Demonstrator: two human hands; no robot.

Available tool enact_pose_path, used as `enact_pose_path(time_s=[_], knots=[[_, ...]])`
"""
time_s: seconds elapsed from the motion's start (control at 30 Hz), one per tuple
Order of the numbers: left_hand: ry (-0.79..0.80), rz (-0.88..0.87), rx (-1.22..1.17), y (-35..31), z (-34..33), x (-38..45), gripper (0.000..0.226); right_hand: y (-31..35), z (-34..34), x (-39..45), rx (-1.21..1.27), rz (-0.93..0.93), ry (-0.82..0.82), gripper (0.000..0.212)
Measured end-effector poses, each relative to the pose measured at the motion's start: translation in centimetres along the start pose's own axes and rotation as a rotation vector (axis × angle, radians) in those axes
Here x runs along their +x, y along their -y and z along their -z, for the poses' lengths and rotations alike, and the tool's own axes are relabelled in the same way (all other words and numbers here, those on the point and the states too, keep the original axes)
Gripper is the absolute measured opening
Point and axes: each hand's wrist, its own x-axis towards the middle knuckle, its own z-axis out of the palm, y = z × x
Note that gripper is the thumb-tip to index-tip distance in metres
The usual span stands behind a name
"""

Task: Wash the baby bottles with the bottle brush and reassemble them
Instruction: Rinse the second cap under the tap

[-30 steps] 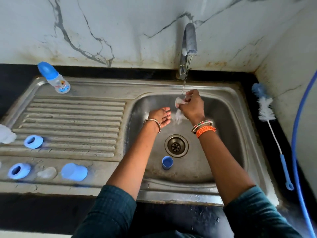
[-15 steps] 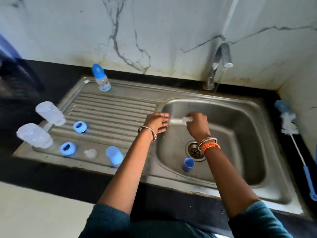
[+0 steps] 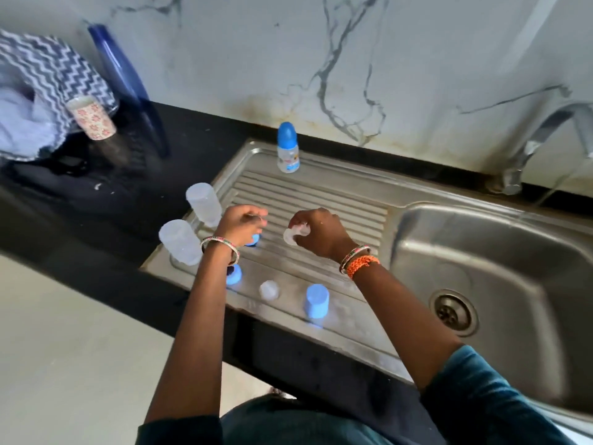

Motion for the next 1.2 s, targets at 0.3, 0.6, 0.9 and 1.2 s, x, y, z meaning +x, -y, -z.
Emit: enact_pose_path(time_s=[0.3,0.6,0.9,1.2], knots=[[0.045,-0.001,-0.019,0.6,-0.6,0.7,0.022,-0.4,-2.7,0.2,-0.068,-0.027,0.112,0.035],[0.196,-0.057,-0.118,-3.7,-11.3,0.9,0.022,-10.0,6.0,-6.5,0.14,-0.213,-0.162,0.023],[0.647,-0.108,0.188,-2.5,-30.3,-2.8,0.029,-22.4,6.7,-18.8,-0.007,-0.583,0.311,0.033],[0.651,-0.05,0.319,0.8,-35.2,-3.0,0.022,-25.2,1.3,-19.8,-0.014,-0.536,0.561,0.044]])
